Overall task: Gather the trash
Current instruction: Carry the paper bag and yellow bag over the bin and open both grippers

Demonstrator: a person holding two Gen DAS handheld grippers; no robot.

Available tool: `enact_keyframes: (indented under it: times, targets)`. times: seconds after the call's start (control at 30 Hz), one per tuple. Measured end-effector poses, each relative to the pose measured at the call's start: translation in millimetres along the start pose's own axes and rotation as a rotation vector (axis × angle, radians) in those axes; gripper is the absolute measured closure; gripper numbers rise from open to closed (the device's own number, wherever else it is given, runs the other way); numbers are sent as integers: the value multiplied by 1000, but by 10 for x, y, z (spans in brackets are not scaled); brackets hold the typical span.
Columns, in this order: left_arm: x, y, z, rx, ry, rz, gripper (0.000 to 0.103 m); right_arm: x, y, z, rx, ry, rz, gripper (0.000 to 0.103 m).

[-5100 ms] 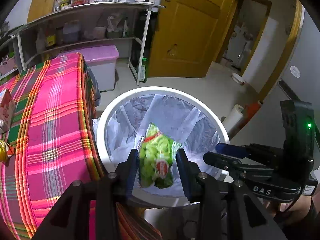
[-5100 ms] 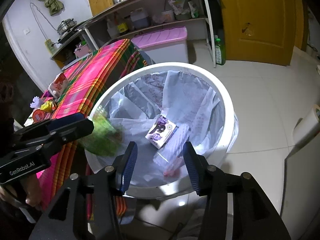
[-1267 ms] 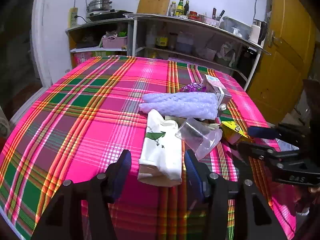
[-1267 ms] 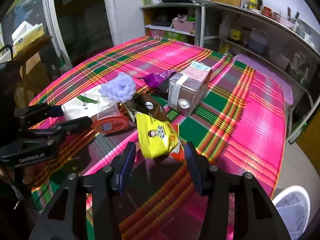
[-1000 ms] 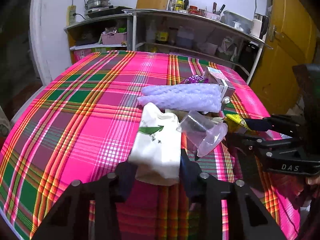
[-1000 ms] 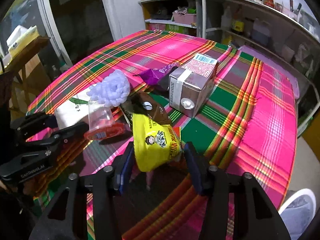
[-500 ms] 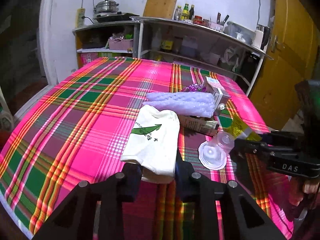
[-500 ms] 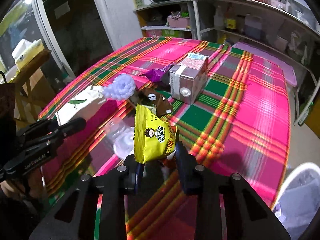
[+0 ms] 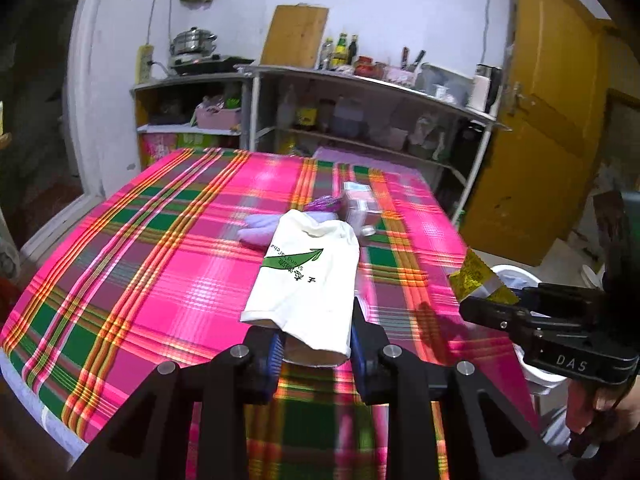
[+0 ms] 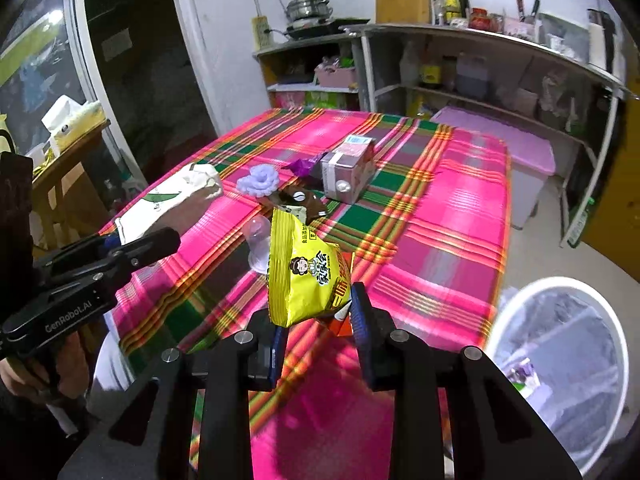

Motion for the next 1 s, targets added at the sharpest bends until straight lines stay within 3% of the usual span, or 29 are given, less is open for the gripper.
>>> enact_keyframes:
  times: [0.47, 1.0]
  targets:
    - [267, -714, 219, -101, 6, 115, 74, 619, -207, 313, -72, -53, 88, 72]
    - [166, -1296, 442, -190, 67, 209, 74, 931, -608, 718, -181, -53, 169, 72]
Point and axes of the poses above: each gripper's, at about its wrist camera, not at the fingertips, and x roughly against the way its jaws point, y to its left, z to its underside, the point moved 3 cm from there along -x, roughly the way its jaws point, and after that the axes turned 14 degrees about x, right-handed, at the moved point
